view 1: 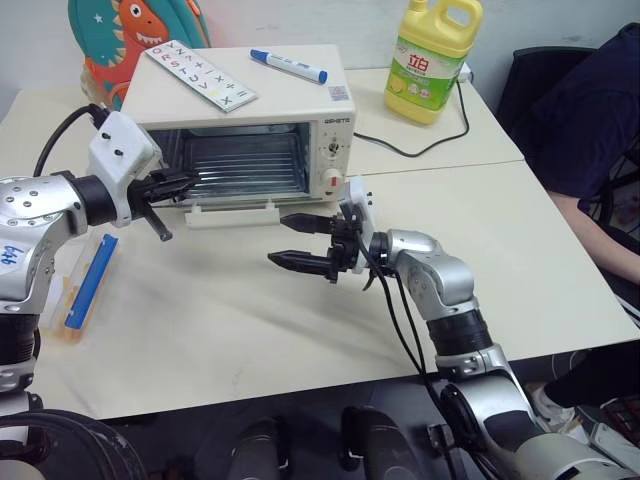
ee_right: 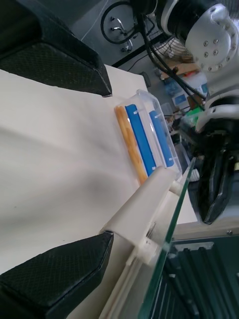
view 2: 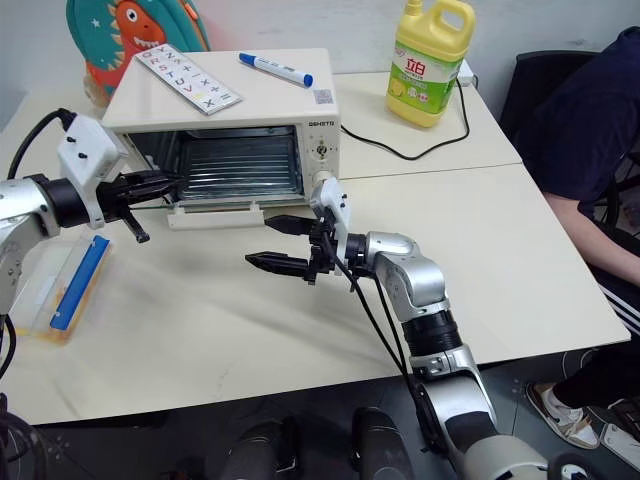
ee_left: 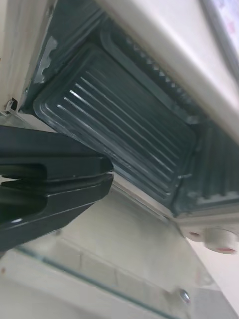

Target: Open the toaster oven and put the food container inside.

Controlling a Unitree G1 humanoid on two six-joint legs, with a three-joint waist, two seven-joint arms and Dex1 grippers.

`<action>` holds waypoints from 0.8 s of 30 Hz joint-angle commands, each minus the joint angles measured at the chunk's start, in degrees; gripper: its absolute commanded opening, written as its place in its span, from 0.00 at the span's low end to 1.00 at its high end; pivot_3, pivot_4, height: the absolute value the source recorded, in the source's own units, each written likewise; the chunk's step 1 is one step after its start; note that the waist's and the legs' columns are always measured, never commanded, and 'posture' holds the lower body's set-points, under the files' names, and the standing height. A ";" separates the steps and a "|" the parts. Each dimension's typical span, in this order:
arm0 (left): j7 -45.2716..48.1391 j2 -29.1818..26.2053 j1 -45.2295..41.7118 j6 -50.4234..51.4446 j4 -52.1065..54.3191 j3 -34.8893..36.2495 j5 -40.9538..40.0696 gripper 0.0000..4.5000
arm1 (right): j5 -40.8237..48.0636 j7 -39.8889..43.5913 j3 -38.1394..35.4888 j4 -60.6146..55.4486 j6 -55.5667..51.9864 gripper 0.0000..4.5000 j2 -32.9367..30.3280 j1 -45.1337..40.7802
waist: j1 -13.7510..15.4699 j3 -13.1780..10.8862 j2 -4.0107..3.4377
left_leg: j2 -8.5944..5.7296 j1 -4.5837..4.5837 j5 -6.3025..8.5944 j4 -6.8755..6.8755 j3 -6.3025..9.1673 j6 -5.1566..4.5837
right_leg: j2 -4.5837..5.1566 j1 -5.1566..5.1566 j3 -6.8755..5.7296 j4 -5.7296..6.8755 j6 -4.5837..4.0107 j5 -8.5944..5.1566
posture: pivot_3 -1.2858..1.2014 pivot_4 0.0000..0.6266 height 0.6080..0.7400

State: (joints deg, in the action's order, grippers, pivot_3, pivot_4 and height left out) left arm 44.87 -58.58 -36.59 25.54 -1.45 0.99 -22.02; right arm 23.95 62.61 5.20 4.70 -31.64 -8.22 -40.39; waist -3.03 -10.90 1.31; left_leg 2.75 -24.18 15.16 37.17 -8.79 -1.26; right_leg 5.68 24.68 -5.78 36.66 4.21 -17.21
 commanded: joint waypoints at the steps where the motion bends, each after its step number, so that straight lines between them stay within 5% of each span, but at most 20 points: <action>1: 3.81 -0.91 0.39 1.13 1.20 0.20 1.18 0.01 | 2.83 0.28 0.23 -10.50 -2.20 1.00 -4.33 3.23 | 0.13 0.00 0.01 | 0.00 0.00 0.00 0.04 0.00 0.00 | 0.01 0.00 0.00 0.03 0.00 0.00 | 0.52 0.24 1.00; 12: 4.32 -3.35 17.70 8.68 13.83 7.32 1.40 0.01 | 13.10 2.67 -8.81 -21.22 -9.42 1.00 -23.96 5.50 | 0.75 0.01 0.03 | 0.07 0.05 0.02 0.24 0.05 -0.08 | 0.24 -0.06 0.03 0.18 -0.02 -0.01 | 0.52 0.24 1.00; 19: -2.11 0.82 32.44 15.28 25.83 18.10 1.02 0.01 | 15.95 4.30 -8.28 -19.39 -8.83 1.00 -25.47 0.89 | 1.40 0.01 0.03 | 0.02 0.07 0.03 0.24 0.06 -0.11 | 0.52 -0.07 0.03 0.21 -0.04 -0.02 | 0.52 0.24 1.00; 24: -5.96 10.49 46.52 23.69 40.26 34.66 -3.21 0.01 | 15.23 8.10 -5.19 -16.53 -6.54 1.00 -25.07 -2.31 | 1.32 0.02 0.04 | -0.02 0.05 0.04 0.25 0.16 -0.17 | 0.62 -0.13 0.10 0.18 -0.04 -0.02 | 0.52 0.24 1.00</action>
State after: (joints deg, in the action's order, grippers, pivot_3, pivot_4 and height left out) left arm 40.25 -49.32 8.83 47.06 33.54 29.32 -23.16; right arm 38.46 69.18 -0.07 -11.62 -39.72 -33.08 -41.72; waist -1.70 -10.89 1.34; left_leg 2.73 -24.13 15.20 37.43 -8.60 -1.43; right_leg 6.30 24.54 -5.60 36.83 4.17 -17.23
